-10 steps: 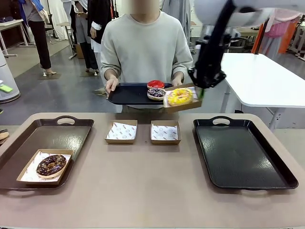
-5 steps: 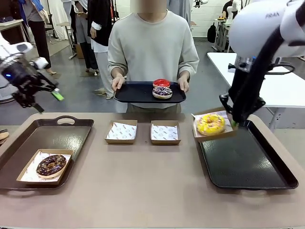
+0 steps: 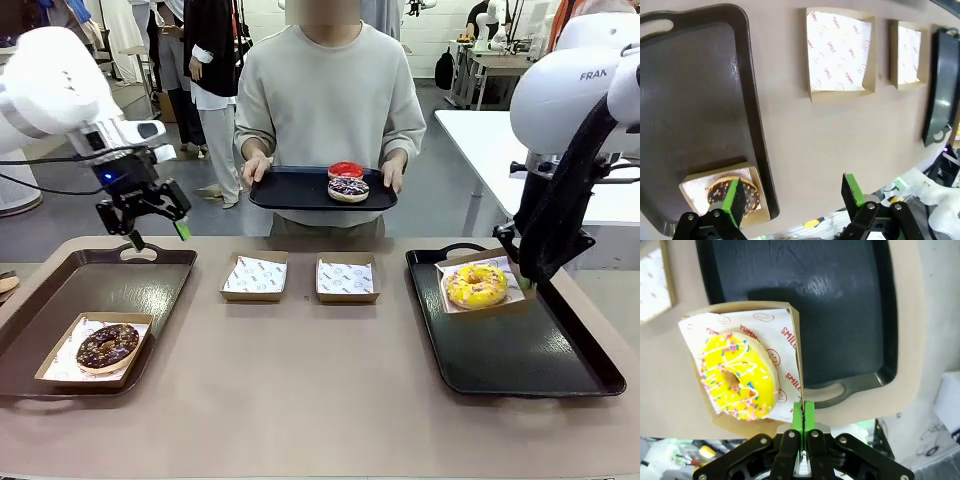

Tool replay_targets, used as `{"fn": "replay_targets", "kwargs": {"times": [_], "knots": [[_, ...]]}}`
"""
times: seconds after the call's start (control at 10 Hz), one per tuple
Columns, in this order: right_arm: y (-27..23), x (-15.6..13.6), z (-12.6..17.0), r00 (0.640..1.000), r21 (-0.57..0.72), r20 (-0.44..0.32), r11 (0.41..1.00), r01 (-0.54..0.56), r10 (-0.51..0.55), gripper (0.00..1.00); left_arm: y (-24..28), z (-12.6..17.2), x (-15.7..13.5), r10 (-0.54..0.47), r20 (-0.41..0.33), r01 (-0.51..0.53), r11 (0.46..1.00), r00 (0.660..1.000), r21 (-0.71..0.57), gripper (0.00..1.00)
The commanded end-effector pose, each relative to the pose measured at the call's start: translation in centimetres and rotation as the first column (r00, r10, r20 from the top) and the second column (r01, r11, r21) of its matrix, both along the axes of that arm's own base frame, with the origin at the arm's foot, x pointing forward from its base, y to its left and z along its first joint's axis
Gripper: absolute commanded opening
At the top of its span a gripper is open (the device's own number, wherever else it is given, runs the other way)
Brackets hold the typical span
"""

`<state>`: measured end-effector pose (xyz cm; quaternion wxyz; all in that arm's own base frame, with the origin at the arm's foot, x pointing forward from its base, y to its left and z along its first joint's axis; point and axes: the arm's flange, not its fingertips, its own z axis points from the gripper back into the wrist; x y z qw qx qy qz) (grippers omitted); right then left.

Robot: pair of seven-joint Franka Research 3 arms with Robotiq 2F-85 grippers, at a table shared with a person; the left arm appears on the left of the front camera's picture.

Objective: Individually package the donuts and arrange them on the tray.
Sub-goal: Place the picked Paper togo box on the Handle tray while simultaneously picking up another Paper togo box from the table with the other hand.

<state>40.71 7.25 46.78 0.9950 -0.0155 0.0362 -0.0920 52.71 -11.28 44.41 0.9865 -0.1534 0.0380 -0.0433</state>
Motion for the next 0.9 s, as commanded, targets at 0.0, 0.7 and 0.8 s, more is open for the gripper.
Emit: {"fn": "replay_targets", "kwargs": {"times": [0.0, 0.7, 0.8], "knots": [[-0.8, 0.7, -1.6, 0.999, 0.018, -0.018, 0.999, -0.037, 0.038, 0.01, -2.0, -1.2, 1.7, 0.01, 0.021, -0.012, 0.996, 1.0, 0.086, 1.0], [-0.7, 0.5, -1.7, 0.999, 0.007, -0.031, 1.0, -0.019, 0.019, 0.01, -9.7, -7.6, 2.9, -0.081, 0.13, 0.037, 0.95, 0.988, 0.31, 1.0], [-0.7, 0.5, -1.7, 0.999, 0.007, -0.031, 1.0, -0.019, 0.019, 0.01, -10.4, -7.8, 3.2, -0.084, 0.14, 0.036, 0.948, 0.987, 0.316, 1.0]]}}
